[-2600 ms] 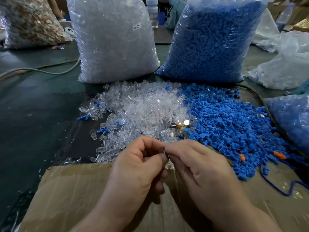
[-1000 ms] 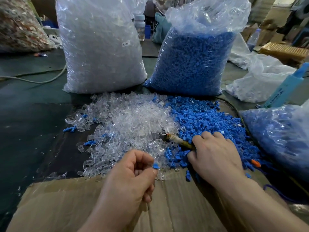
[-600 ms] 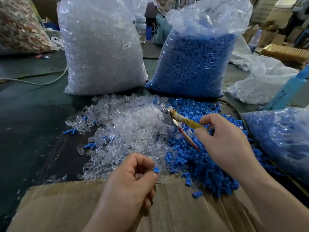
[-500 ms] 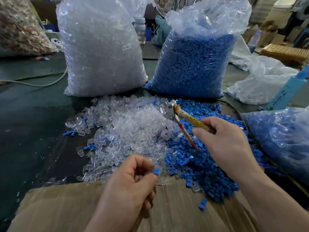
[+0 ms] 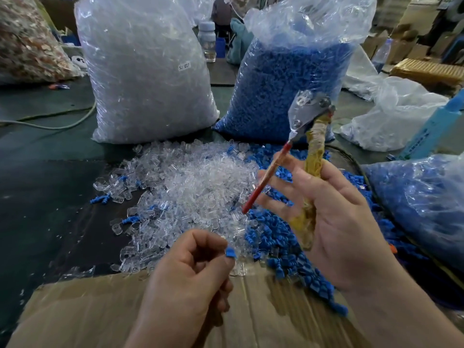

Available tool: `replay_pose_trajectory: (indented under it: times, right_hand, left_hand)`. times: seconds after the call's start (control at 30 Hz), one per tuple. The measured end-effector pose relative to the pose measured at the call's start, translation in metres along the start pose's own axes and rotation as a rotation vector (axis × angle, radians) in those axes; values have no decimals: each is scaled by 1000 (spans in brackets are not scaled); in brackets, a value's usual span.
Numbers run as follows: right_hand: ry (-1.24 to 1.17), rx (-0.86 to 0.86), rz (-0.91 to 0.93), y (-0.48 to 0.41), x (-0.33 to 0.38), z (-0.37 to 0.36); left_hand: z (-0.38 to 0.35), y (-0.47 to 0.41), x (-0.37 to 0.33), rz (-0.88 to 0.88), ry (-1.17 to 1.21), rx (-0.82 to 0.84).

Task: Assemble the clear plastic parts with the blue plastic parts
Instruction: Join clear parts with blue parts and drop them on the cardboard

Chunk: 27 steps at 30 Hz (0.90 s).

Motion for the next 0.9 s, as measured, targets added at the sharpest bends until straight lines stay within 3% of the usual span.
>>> replay_pose_trajectory:
  times: [0.13,0.23,0.3,0.33,0.4,0.47,0.53,0.7,0.9]
  right_hand:
    - [-235,70,8,5,2,-5]
    - [-329,188,65,7,8,-6]
    - [-309,175,94,6,12,-3]
    - [-212,129,102,6,13,1]
    - [257,36,154,11,15,8]
    - [807,48,259,18,20,9]
    - [1084,100,345,21,21,4]
    - [1385,170,319,17,10,-3]
    - [1590,137,550,19,15,-18]
  left_hand:
    - [1,0,-1,-24,54,-6]
    - [0,-3,2,-55,70,-21]
    - [-2,-4,5,-61,71,-18]
    - [-2,-4,6,-50,78,-16]
    - [-1,-5,8,-23,102,-20]
    - [-1,-7,8,-23,120,-24]
    - [2,-7,8,-27,110,-29]
    - [4,-7,4,-38,107,-54]
    - [2,-5,-7,-48,257,-67]
Point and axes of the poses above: each hand's wrist, its own y-axis away from the middle knuckle, its own z-axis out of the back of the hand, x = y × z, the point moved 4 cm from there along -y, towards the middle knuckle, and after that the axes turned 8 degrees about -y, right-handed, at the moved point
